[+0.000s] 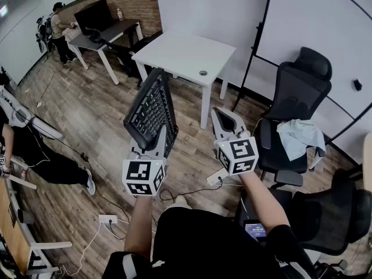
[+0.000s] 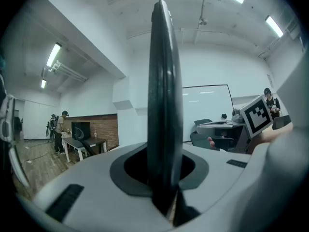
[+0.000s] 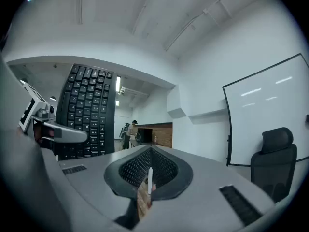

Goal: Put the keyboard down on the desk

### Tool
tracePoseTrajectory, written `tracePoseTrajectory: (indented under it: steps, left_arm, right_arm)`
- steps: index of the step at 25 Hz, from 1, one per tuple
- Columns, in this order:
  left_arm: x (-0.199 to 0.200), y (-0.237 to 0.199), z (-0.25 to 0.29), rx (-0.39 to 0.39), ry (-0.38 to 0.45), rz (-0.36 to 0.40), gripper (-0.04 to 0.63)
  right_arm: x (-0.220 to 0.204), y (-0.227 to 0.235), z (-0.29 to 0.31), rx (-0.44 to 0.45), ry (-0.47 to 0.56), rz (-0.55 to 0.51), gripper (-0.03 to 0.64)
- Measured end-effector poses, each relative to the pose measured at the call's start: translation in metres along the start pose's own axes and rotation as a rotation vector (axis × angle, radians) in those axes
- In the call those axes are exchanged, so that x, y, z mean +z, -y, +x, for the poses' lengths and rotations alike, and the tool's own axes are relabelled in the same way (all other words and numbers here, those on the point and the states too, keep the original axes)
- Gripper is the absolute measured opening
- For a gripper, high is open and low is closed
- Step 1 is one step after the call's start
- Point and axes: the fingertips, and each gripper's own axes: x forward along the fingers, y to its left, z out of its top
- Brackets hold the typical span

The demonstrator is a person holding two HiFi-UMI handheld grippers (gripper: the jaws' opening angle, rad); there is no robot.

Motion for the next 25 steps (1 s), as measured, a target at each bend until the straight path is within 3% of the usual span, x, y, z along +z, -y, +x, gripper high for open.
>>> tracePoseTrajectory:
  steps: [16,25]
  left_arm:
    - [0.003,0.017,-0.005,-0.023,0.007,-0.005,0.087]
    - [-0.011,0.001,0.024,-0.029,-0.012,-0.043,0.087]
  right_arm:
    - [-0.009,-0.001,-0.023,0.040,-0.005,0.065,0.040]
    - [-0.019,0.008,0.011,0.061,-0.011,0.089,0.040]
